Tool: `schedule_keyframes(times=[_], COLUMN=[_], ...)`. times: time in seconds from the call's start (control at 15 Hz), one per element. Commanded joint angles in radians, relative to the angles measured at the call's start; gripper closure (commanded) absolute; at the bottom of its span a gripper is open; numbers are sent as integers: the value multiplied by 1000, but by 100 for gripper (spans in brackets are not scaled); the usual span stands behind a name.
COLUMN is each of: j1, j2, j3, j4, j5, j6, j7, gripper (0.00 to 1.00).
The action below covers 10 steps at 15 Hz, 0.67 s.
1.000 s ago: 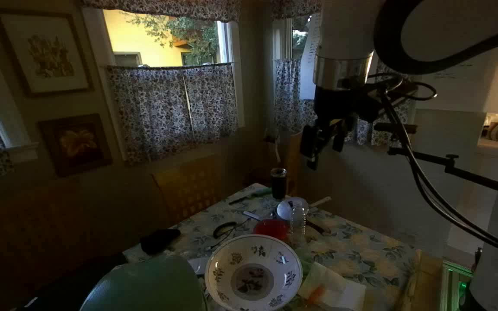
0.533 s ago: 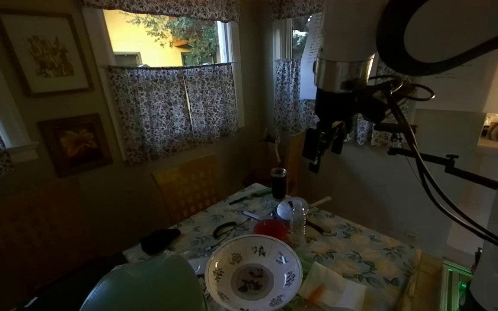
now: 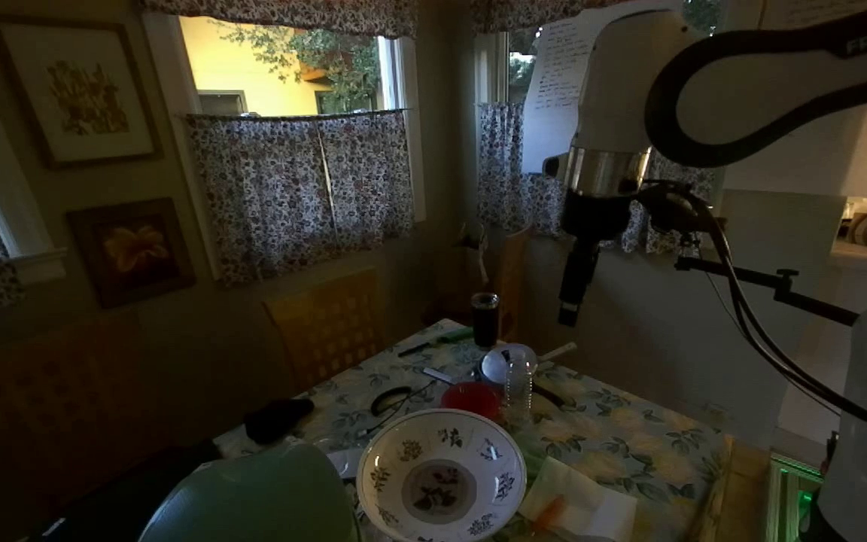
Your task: Move the spatula to the right and place it under the napkin.
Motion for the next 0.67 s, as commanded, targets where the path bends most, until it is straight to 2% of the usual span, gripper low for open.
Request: schedule_keyframes(times=[0.0,0.13,0.27,0.33,0.47,0.6], j1=[28,10,1,1,-11,-21], j2=[-6,2,-2,58,85,128], j3=[-95,-102,-101,-99,-88,-90], j4=[-89,-131,-191,-138,-158,-158], j5=[15,-36,-77,-100,-180,-212], j6=[19,29,107,137,237,329], j7=[-228,-302,-353,-372,-408,-391], gripper=[0,0,0,0,0,0])
